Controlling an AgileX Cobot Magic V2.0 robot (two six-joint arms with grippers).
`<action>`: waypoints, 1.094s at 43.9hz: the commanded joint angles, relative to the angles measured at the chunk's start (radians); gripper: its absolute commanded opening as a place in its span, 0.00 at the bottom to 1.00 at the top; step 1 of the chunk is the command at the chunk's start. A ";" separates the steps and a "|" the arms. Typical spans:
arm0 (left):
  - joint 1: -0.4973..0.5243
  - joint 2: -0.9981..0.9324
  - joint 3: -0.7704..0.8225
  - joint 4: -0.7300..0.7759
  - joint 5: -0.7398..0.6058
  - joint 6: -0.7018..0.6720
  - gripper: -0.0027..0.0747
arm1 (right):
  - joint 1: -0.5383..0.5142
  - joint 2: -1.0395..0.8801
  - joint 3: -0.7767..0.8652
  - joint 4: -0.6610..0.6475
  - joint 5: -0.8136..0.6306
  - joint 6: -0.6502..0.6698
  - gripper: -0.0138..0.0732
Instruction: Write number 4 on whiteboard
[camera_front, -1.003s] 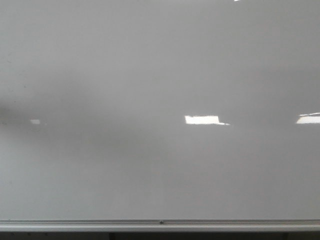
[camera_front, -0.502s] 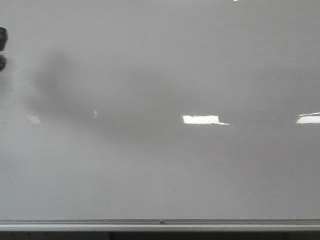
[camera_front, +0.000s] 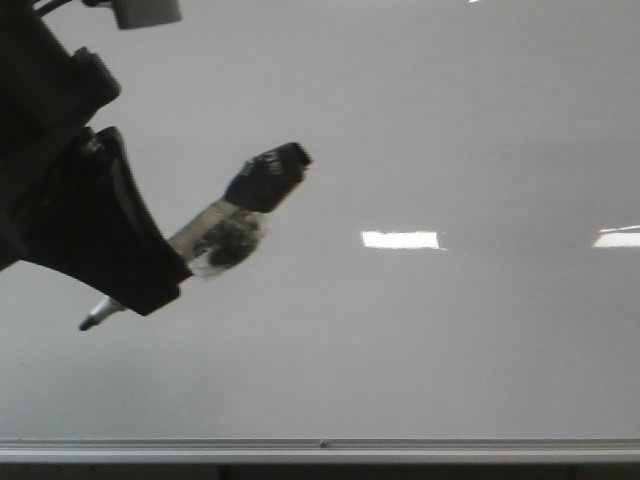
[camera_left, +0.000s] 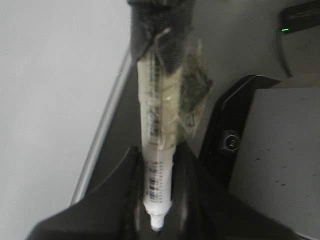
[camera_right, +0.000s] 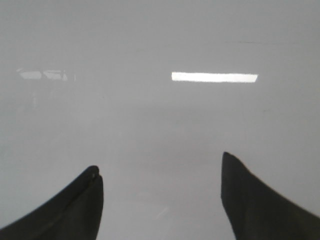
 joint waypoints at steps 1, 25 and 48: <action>-0.046 -0.035 -0.056 -0.104 0.038 0.084 0.02 | 0.012 0.035 -0.045 0.010 -0.008 -0.022 0.76; -0.083 -0.035 -0.068 -0.104 0.052 0.112 0.02 | 0.433 0.497 -0.315 0.501 0.319 -0.720 0.77; -0.083 -0.035 -0.068 -0.104 0.050 0.113 0.02 | 0.558 0.940 -0.540 0.671 0.370 -0.958 0.77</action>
